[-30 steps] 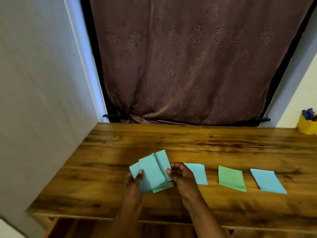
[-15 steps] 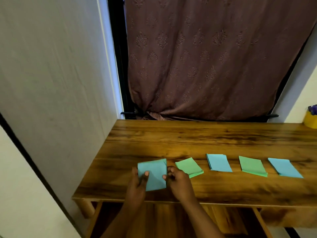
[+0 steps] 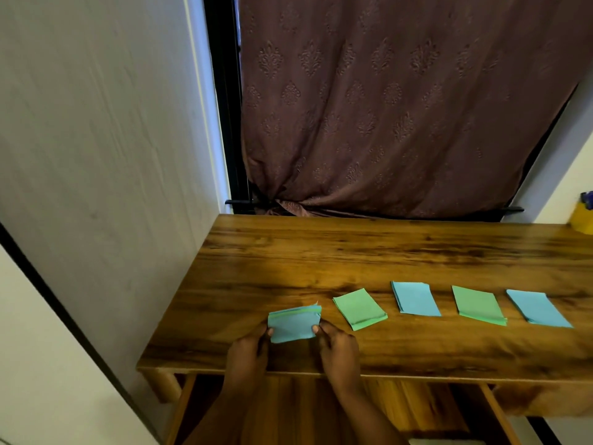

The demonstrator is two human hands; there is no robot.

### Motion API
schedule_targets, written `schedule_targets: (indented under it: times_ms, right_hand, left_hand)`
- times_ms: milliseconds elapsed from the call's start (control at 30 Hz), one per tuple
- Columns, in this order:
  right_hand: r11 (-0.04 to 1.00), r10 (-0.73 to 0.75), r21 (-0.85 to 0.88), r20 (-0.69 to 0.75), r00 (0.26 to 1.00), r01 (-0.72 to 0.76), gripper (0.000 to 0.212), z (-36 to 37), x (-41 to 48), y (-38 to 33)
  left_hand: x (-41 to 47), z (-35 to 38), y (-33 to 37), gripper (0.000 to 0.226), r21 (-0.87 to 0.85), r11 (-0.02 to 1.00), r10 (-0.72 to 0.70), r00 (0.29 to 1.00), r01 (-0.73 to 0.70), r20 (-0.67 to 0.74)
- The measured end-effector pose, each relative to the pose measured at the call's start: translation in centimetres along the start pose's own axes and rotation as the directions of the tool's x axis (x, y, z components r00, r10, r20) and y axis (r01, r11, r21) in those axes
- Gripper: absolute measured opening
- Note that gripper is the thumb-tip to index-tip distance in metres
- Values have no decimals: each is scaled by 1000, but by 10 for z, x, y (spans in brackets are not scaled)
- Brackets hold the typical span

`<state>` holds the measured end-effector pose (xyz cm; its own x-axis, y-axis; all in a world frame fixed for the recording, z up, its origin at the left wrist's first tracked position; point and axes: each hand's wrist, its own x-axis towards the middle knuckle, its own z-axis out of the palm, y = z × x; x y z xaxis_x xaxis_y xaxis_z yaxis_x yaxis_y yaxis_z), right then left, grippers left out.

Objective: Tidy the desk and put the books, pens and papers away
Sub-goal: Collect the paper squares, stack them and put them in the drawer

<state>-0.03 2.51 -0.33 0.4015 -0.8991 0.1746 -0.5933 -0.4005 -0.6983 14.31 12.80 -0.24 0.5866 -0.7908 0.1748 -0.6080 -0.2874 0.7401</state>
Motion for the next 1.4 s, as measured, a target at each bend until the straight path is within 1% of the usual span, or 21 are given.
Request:
schedule_targets:
  times_ms: [33,100,133,200,233,300,367,467,500,567,633,733,800,867,967,1067,1133,1200,1267,1333,1400]
  right_hand:
    - [1000,15,8,25,1000,-15,39,-1,1,0]
    - [999,31,-24,92,995,-29,60,2,1,4]
    - [999,30,-42,109,994,-25,59,4,1,7]
    - [999,34,-26,97,995,-31,37,5,5,11]
    - [1000,30,-7,77,997,-29,30,5,6,12]
    - [1000,12,20,48,999,-13,28,9,8,15]
    - [1000,23,13,61,998,-24,28,14,5,16]
    - [998,47,24,73,996,-49,31,20,2,17]
    - [996,60,58,69,996,-64,34,21,3,17]
    - [975,100,190,70,993,-111,41,20,6,17]
    - [938,115,315,116,987,-147,43,17,10,16]
    - [890,148,410,158,976,-201,36,16,15,15]
    - [874,175,430,157,972,-227,33,16,13,15]
    - [898,172,384,143,975,-215,34,15,10,13]
    - [938,135,310,88,987,-156,36,17,6,12]
    - [960,132,240,68,989,-145,39,22,1,11]
    - [958,140,241,71,988,-153,39,22,-1,8]
    - [948,146,271,97,985,-167,38,16,-6,2]
    - [918,151,346,150,977,-195,36,9,-15,-4]
    - [886,151,400,227,962,-233,33,2,-30,-10]
    - [860,150,428,306,940,-276,27,2,-51,-14]
  left_hand:
    - [2,0,-1,32,0,1000,-7,1000,7,19]
    - [3,2,-4,32,1,1000,-23,997,23,79]
    - [3,3,-7,32,-8,1000,-16,996,17,93]
    - [4,3,-8,31,-41,999,-10,997,13,79]
    - [5,3,-7,31,-56,998,-10,998,14,70]
    - [7,4,-10,32,-67,998,-6,997,11,78]
    - [7,4,-13,34,-82,996,-33,990,44,135]
    - [8,6,-17,34,-126,990,-51,988,70,148]
    - [7,5,-17,34,-133,987,-64,987,85,150]
    - [8,6,-19,32,-142,985,-77,985,99,152]
    - [9,6,-18,31,-170,978,-92,984,118,151]
    - [11,6,-18,31,-193,971,-108,980,141,170]
    - [11,6,-19,33,-169,976,-106,979,135,174]
    - [10,9,-19,35,-126,984,-108,981,129,161]
    - [8,14,-18,36,-67,992,-102,988,110,113]
    - [7,19,-13,36,-73,989,-123,989,129,80]
    - [5,18,-7,37,-98,981,-162,984,169,77]
    - [3,11,-3,37,-137,972,-180,980,191,89]
    - [-6,-3,-3,34,-211,962,-159,984,173,85]
    - [-27,-21,-2,28,-292,947,-135,990,137,25]
    - [-55,-39,-5,22,-291,949,-136,990,119,-39]
